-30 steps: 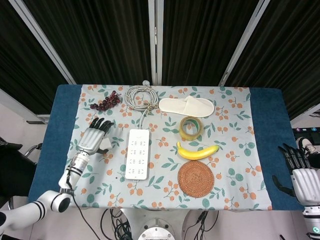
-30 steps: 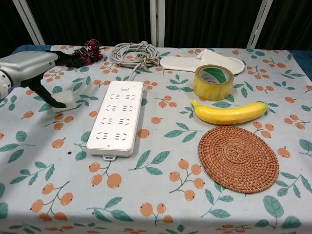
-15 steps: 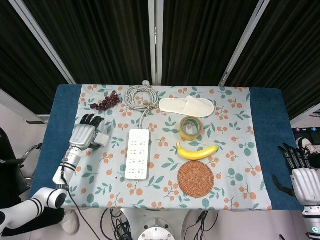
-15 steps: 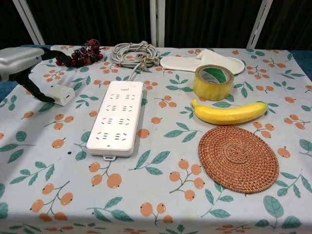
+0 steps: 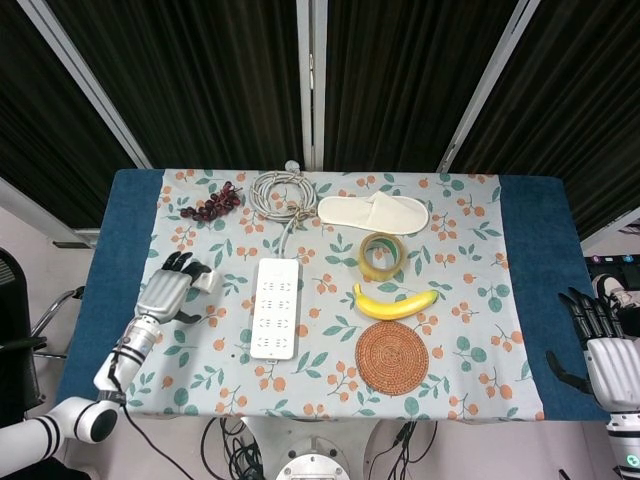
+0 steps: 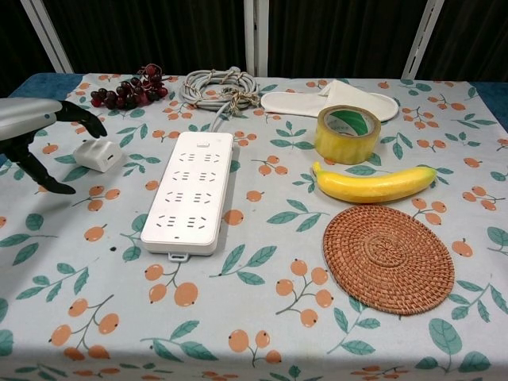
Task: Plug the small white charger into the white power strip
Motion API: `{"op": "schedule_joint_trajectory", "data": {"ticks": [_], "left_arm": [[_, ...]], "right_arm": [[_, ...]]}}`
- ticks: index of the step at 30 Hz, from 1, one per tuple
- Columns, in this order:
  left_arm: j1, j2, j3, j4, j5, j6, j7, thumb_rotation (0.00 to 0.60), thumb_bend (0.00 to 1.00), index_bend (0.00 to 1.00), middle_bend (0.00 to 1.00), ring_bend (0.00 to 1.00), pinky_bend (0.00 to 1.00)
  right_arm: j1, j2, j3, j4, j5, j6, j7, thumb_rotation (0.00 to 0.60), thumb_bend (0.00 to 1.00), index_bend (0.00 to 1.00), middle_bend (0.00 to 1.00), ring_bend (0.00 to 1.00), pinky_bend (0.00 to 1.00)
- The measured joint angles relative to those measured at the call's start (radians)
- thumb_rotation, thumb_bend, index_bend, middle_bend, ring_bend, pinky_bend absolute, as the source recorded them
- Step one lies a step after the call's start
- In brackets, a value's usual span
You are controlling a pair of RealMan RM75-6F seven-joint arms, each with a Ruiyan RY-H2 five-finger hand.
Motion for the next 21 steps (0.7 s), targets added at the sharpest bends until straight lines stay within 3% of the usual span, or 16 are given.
{"op": "schedule_joint_trajectory", "data": {"ticks": [21], "left_arm": [[-0.042,-0.030,-0.009,0.040,-0.054,-0.065,0.012,0.600,0.06,0.23,0.21,0.05,0.00]], "right_arm": [[-0.008,0.002,0.000,0.000,0.003,0.007,-0.001,0.600,0.27,0.00,0.00,0.00,0.00]]}}
